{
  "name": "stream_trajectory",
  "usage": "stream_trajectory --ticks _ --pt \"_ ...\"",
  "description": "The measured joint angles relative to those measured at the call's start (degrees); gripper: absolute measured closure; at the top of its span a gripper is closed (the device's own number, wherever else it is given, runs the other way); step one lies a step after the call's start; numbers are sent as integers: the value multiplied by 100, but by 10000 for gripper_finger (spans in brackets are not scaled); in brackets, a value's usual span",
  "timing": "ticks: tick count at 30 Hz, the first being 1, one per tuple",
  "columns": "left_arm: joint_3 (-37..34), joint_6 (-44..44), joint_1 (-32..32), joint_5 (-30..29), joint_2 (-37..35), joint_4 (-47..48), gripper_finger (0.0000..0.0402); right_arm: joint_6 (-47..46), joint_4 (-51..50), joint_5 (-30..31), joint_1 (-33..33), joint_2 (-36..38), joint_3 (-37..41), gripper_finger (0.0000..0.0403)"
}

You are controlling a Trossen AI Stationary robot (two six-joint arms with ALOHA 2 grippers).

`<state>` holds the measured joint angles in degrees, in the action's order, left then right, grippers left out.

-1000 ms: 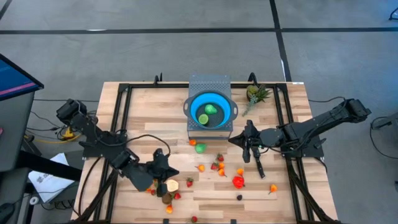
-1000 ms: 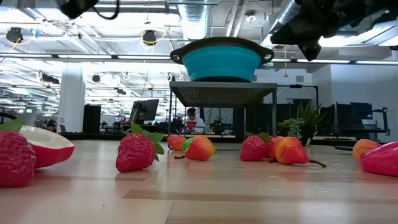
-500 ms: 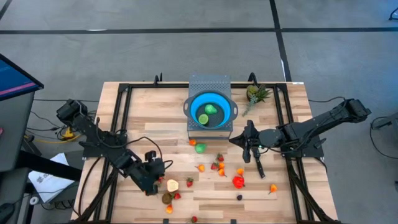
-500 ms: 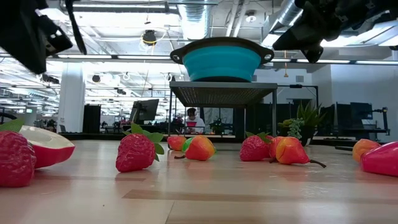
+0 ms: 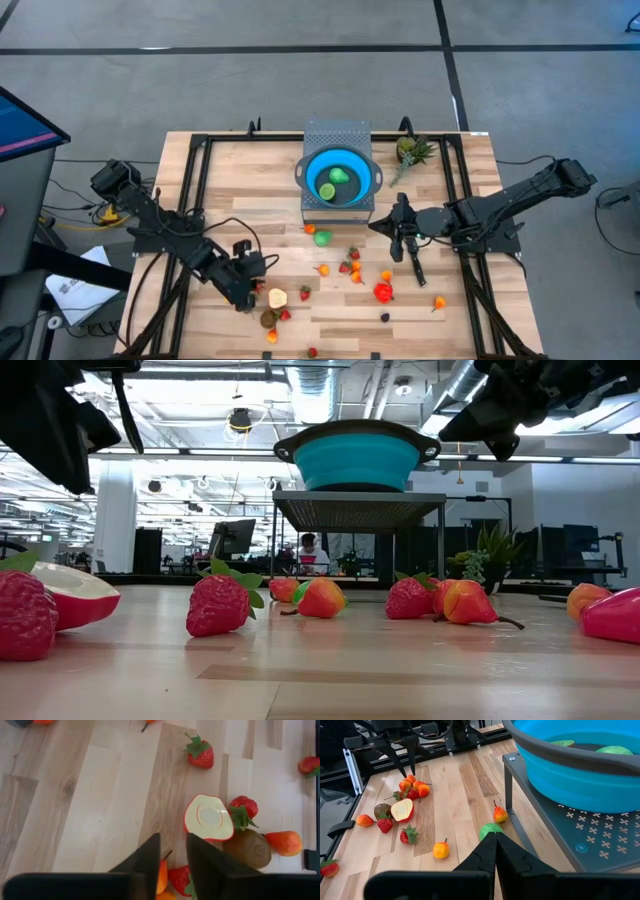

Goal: Pick & Place Fruit
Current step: Put the peach into the strainer bowl

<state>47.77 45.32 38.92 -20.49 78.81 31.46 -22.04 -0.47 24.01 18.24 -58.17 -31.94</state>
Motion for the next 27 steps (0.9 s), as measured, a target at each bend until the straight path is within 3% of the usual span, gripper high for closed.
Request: stream_trajectory --ticks 9,14,19,27 --pt "0 259 -81 467 0 7 167 9 -121 0 0 0 0 403" --pt "0 348 -81 746 0 4 111 10 -127 0 0 0 0 403" --pt "0 346 -81 748 0 -26 88 11 -127 0 0 0 0 403" --pt "0 310 -81 684 0 92 93 9 -127 0 0 0 0 403"
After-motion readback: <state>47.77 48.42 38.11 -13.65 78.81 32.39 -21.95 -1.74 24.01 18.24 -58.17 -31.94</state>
